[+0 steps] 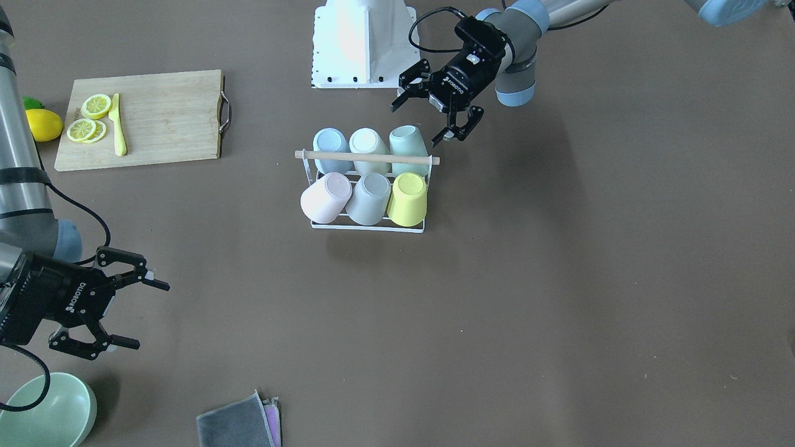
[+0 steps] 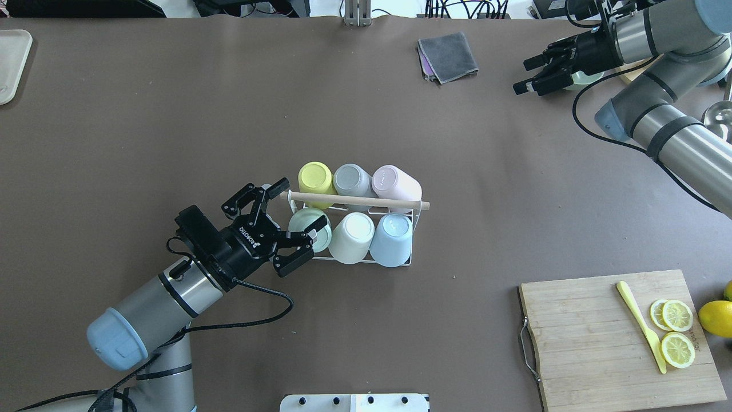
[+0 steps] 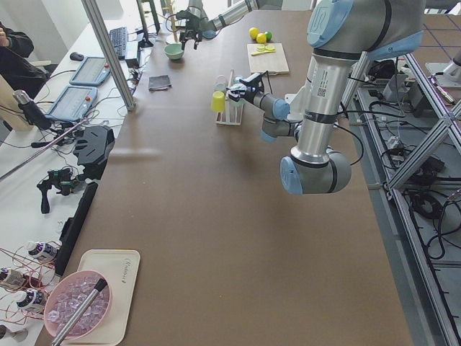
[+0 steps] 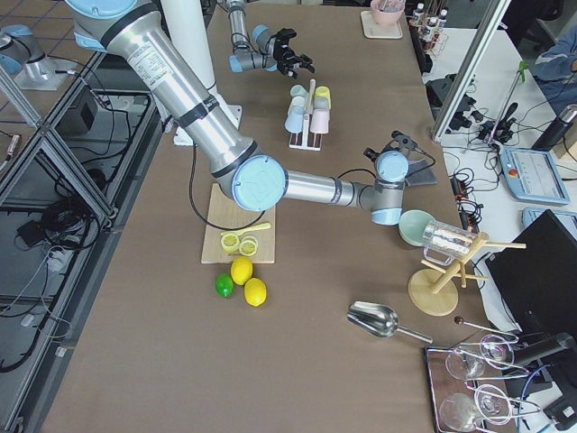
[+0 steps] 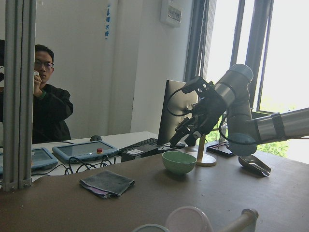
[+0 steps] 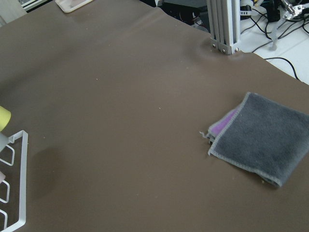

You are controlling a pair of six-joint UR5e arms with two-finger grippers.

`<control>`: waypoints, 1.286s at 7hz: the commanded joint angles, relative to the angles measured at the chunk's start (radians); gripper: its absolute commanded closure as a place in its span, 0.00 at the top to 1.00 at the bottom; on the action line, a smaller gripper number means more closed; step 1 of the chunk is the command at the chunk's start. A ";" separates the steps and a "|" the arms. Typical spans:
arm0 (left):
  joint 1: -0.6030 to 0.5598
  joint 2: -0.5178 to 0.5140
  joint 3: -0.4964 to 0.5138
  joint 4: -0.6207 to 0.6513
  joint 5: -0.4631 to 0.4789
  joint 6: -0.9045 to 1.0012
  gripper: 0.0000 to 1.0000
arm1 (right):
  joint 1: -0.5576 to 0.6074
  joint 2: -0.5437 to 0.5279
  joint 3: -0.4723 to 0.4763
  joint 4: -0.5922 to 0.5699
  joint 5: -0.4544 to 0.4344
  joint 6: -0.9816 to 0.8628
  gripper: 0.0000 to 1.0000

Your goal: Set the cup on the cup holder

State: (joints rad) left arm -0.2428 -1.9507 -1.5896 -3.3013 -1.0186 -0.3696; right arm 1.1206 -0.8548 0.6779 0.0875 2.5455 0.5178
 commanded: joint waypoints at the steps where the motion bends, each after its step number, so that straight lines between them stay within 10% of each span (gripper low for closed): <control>1: -0.009 0.000 -0.015 -0.009 0.000 0.001 0.98 | 0.013 0.038 -0.037 -0.323 0.127 0.013 1.00; 4: -0.131 0.006 -0.139 0.069 -0.052 -0.011 0.98 | 0.051 0.100 0.119 -0.672 0.177 0.011 1.00; 9: -0.465 0.101 -0.170 0.542 -0.458 -0.008 0.98 | 0.093 -0.132 0.423 -0.681 0.180 0.001 1.00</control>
State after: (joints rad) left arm -0.6213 -1.8721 -1.7594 -2.9094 -1.3787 -0.3747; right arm 1.2083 -0.9080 1.0148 -0.5945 2.7217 0.5202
